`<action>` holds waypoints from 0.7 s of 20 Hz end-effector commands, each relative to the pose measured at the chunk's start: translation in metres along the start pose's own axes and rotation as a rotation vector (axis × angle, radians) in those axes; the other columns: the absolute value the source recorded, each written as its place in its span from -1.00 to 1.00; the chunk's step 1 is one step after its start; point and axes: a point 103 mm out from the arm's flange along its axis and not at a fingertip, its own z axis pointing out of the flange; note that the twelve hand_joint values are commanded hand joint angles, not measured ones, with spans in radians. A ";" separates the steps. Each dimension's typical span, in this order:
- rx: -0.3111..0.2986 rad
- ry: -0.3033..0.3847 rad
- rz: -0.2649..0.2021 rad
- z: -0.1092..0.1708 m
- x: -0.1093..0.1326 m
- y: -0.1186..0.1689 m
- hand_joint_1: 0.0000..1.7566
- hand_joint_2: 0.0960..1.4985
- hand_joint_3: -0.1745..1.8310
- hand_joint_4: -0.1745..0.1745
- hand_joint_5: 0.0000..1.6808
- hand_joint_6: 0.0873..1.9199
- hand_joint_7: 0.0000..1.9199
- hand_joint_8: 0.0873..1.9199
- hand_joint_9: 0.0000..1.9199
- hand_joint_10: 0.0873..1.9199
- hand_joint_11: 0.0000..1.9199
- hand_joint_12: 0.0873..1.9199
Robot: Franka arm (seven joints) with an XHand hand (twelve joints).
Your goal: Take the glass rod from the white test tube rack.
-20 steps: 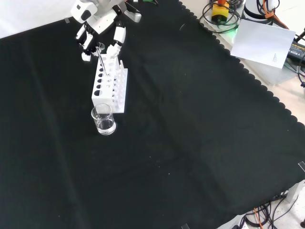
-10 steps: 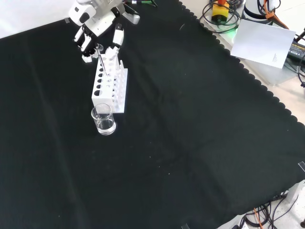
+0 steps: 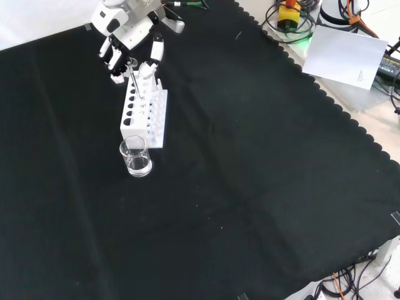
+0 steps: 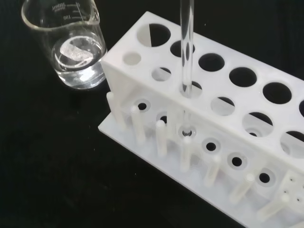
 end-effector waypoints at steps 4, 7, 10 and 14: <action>-0.030 -0.029 0.003 -0.015 -0.004 -0.004 -0.01 0.16 -0.24 -1.00 -0.43 -0.08 -0.12 0.07 0.20 0.09 -0.59 0.43; -0.034 -0.044 -0.003 -0.016 -0.001 -0.003 0.00 0.16 -0.23 -1.00 -0.42 -0.08 -0.12 0.07 0.21 0.10 -0.58 0.43; -0.042 -0.048 -0.005 -0.019 0.003 -0.004 0.01 0.15 -0.22 -1.00 -0.39 -0.07 -0.09 0.06 0.23 0.12 -0.54 0.42; -0.058 -0.047 -0.013 -0.022 0.007 -0.003 0.04 0.14 -0.20 -1.00 -0.33 -0.07 -0.02 0.04 0.31 0.12 -0.47 0.39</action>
